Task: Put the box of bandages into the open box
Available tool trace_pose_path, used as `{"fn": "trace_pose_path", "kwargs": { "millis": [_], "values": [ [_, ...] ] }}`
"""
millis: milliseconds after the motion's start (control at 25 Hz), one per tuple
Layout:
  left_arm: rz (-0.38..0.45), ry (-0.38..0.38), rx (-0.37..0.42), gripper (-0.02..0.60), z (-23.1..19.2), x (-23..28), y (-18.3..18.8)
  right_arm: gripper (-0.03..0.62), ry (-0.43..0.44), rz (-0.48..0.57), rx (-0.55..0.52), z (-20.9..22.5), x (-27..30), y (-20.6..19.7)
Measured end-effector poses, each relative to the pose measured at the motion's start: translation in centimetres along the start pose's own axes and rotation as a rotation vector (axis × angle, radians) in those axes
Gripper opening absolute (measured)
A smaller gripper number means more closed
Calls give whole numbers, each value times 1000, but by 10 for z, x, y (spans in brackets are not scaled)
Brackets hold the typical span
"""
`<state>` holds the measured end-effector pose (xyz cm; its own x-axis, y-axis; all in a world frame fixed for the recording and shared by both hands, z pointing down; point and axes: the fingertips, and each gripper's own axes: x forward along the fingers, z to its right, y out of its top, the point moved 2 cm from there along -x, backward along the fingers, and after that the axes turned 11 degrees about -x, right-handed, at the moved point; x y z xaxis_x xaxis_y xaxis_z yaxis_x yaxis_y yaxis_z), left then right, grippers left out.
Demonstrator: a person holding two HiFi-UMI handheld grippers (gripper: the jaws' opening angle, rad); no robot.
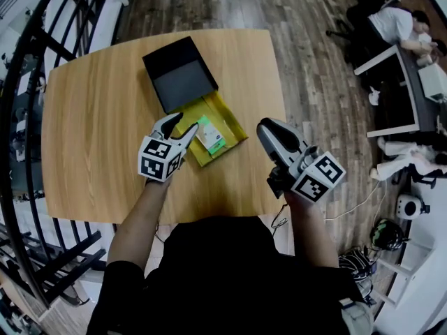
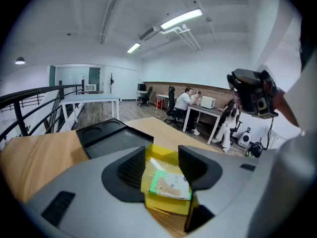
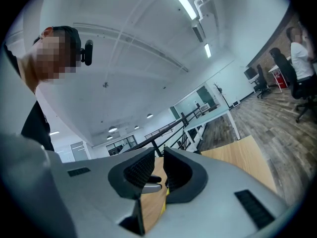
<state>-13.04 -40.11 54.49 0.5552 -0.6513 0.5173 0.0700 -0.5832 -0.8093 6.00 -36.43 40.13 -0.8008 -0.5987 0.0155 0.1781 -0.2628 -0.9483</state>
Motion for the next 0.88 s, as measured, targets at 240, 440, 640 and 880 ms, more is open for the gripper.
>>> {"fn": "trace_pose_path", "kwargs": {
  "millis": [240, 440, 640, 880],
  "values": [
    [108, 28, -3, 207, -7, -63, 24, 63, 18, 23, -56, -19, 11, 22],
    [197, 49, 4, 192, -11, -120, 40, 57, 36, 43, -126, -49, 22, 42],
    [281, 43, 32, 172, -7, -174, 51, 48, 34, 66, -192, -80, 27, 59],
    [345, 50, 53, 164, -6, -222, 60, 43, 32, 91, -272, -109, 21, 87]
  ]
}}
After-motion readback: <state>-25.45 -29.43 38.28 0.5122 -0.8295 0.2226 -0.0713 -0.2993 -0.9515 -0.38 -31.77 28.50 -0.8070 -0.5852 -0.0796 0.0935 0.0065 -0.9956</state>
